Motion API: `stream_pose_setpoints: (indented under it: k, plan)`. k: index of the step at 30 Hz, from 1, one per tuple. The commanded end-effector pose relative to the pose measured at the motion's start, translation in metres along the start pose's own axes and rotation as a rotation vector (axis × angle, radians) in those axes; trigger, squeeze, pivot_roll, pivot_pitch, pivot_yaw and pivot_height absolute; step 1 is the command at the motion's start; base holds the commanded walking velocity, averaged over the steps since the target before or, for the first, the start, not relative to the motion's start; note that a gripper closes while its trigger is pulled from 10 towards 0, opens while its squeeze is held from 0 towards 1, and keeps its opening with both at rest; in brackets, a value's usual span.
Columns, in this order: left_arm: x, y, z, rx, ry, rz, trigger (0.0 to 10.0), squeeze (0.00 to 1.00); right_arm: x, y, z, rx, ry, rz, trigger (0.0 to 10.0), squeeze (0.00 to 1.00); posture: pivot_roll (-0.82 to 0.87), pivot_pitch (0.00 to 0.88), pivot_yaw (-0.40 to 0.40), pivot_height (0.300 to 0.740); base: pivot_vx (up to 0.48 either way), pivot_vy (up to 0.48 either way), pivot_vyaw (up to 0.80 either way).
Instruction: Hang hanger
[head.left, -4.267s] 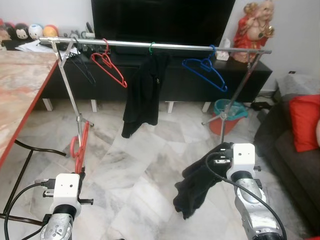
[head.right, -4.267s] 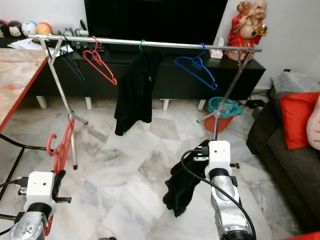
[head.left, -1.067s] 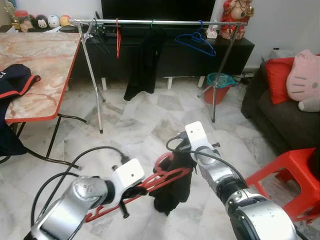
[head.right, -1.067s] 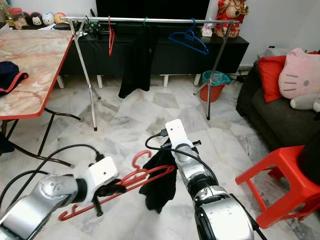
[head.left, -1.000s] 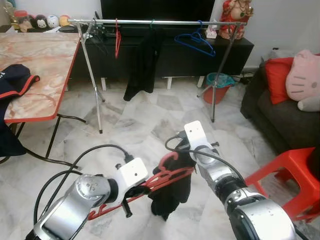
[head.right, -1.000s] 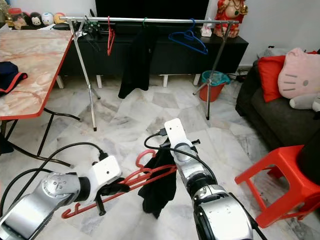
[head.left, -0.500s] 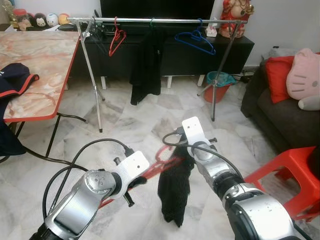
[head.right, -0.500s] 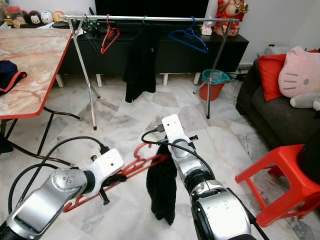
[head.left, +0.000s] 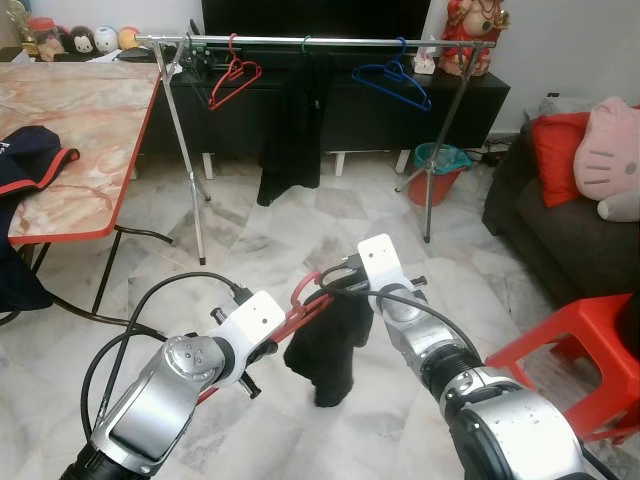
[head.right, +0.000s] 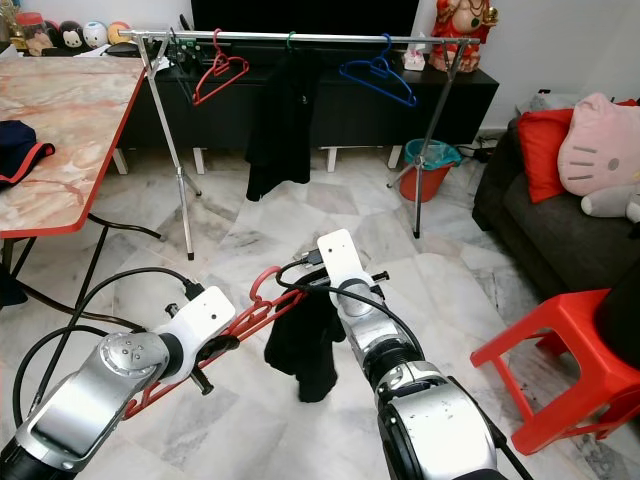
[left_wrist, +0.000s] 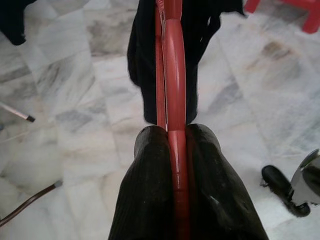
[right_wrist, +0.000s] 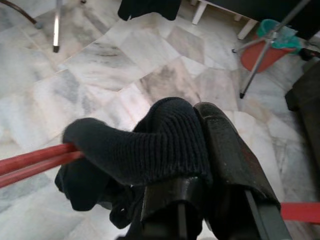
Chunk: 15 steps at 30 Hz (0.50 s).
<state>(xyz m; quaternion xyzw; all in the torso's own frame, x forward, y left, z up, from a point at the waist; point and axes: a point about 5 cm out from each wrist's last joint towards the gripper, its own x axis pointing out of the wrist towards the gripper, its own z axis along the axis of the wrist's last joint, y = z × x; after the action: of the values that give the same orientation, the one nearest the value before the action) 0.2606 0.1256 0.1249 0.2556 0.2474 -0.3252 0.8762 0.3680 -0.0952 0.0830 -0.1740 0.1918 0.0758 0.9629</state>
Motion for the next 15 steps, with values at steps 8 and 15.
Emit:
stream_pose_setpoints:
  k: [8, 15]
  plan:
    - [-0.004, -0.007, 0.018, -0.019, -0.115, -0.057, 10.0, 0.00, 0.001, 0.003, 0.009, -0.007, -0.030, 0.032, 10.0, 0.00, 0.14, 0.000, -0.118, 0.740, 0.000, 0.000, 0.00]
    - [-0.005, -0.010, 0.025, -0.051, -0.161, -0.097, 10.0, 0.00, 0.000, 0.006, 0.008, -0.002, -0.026, 0.037, 10.0, 0.00, 0.14, 0.000, -0.116, 0.740, 0.000, 0.000, 0.00]
